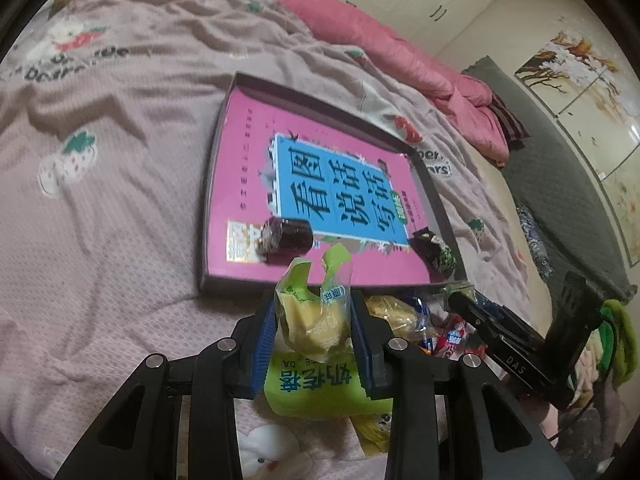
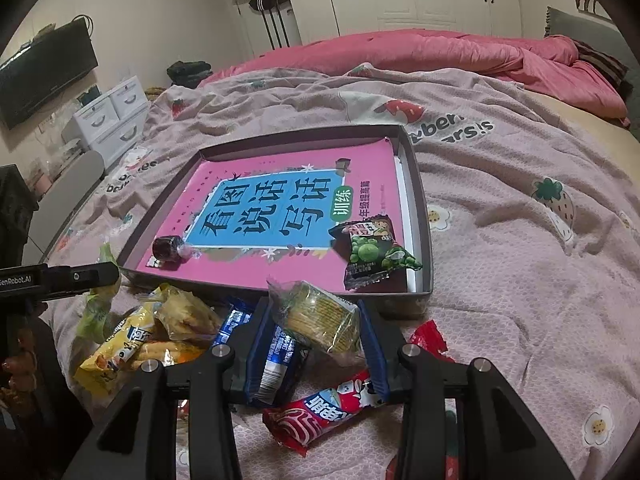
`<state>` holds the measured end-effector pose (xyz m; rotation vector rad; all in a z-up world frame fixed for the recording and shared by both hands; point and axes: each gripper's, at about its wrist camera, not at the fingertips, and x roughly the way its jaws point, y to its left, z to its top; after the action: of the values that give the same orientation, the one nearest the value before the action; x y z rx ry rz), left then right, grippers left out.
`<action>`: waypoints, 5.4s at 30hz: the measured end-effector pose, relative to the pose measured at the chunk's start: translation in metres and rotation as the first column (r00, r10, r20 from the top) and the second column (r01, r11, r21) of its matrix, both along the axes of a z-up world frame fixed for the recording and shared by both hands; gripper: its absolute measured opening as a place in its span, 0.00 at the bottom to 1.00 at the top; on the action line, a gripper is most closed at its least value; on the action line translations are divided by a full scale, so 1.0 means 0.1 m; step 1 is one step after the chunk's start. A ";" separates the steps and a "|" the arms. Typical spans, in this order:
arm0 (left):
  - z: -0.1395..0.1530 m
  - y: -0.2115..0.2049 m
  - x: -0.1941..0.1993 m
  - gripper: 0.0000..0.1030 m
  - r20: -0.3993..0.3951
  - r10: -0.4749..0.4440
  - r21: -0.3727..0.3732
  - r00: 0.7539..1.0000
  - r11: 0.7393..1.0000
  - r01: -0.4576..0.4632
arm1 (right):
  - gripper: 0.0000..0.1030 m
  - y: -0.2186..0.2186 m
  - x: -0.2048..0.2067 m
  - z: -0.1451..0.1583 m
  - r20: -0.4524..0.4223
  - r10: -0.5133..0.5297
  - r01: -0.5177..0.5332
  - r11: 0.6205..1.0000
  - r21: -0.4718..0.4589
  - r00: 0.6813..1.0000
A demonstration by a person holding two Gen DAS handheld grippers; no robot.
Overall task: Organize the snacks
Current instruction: 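Grasp the yellow-green milk snack bag with left gripper while right grasps the clear corn-stick bag, then lift the milk snack bag with left gripper while right lifts the corn-stick bag, then carry the milk snack bag over the tray while right carries the corn-stick bag there, then open left gripper to drop the milk snack bag in the tray while right releases the corn-stick bag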
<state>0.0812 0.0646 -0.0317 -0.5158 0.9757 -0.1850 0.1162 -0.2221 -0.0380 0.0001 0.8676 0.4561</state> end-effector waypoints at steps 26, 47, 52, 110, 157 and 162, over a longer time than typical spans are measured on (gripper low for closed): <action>0.48 0.21 0.13 0.35 0.259 0.096 0.190 0.961 0.971 -0.148 | 0.41 -0.02 -0.05 0.21 0.088 0.009 -0.015 0.997 0.072 0.996; 0.19 -0.06 0.38 0.35 0.254 0.025 0.411 0.967 0.902 -0.132 | 0.41 -0.06 0.08 0.23 0.105 -0.027 0.016 0.994 0.105 0.994; 0.15 -0.14 0.41 0.35 0.255 0.003 0.435 0.967 0.893 -0.118 | 0.41 -0.06 0.09 0.22 0.109 -0.026 0.014 0.994 0.107 0.994; -0.17 -0.10 0.79 0.36 0.170 -0.002 0.305 0.985 0.951 -0.051 | 0.41 0.33 0.37 -0.14 0.034 0.089 -0.088 0.996 -0.019 0.995; -0.25 -0.11 0.82 0.45 0.145 -0.036 0.320 0.989 0.947 -0.013 | 0.42 0.04 0.45 -0.09 0.017 -0.009 0.009 1.000 0.024 1.000; -0.22 -0.06 0.82 0.46 0.148 -0.019 0.298 0.989 0.954 -0.026 | 0.42 0.04 0.44 -0.06 0.032 -0.005 0.004 1.000 0.025 0.999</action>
<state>0.1630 0.0583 -0.0532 -0.2210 0.8376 -0.0689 0.1600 -0.2178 -0.0441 0.0175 0.8299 0.4619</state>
